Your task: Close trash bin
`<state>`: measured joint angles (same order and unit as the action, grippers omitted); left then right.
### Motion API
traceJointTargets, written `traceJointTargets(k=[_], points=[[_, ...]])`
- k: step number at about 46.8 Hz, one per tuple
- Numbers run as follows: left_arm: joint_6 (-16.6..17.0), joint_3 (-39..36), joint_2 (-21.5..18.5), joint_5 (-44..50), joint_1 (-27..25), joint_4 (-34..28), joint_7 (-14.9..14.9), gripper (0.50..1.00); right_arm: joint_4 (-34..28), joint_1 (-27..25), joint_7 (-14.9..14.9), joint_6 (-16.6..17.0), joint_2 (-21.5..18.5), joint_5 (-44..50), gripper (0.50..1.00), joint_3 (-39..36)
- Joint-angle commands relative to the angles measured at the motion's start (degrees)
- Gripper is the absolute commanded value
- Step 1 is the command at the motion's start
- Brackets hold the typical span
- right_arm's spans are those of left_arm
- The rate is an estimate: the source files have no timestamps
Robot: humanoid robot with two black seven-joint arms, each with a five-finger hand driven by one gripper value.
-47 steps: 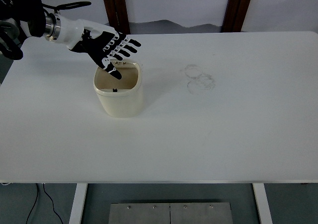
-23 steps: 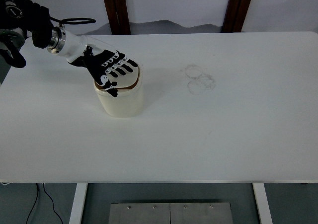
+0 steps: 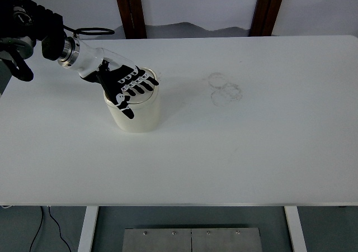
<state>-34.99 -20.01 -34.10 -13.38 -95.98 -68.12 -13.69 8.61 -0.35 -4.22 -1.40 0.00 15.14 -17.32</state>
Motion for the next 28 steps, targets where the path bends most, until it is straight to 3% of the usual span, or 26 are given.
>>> traceJointTargets(k=[1, 28], points=[[-0.01, -0.38, 0.0, -0.07, 0.09, 0.0, -0.02, 1.0, 0.0, 0.0, 0.0, 0.0, 0.0, -0.02, 0.993, 0.0], [0.36, 2.07, -0.18, 2.48, -1.05, 2.55, 0.5, 1.0, 0.0, 0.0, 0.0, 0.0, 0.0, -0.02, 0.991, 0.0]])
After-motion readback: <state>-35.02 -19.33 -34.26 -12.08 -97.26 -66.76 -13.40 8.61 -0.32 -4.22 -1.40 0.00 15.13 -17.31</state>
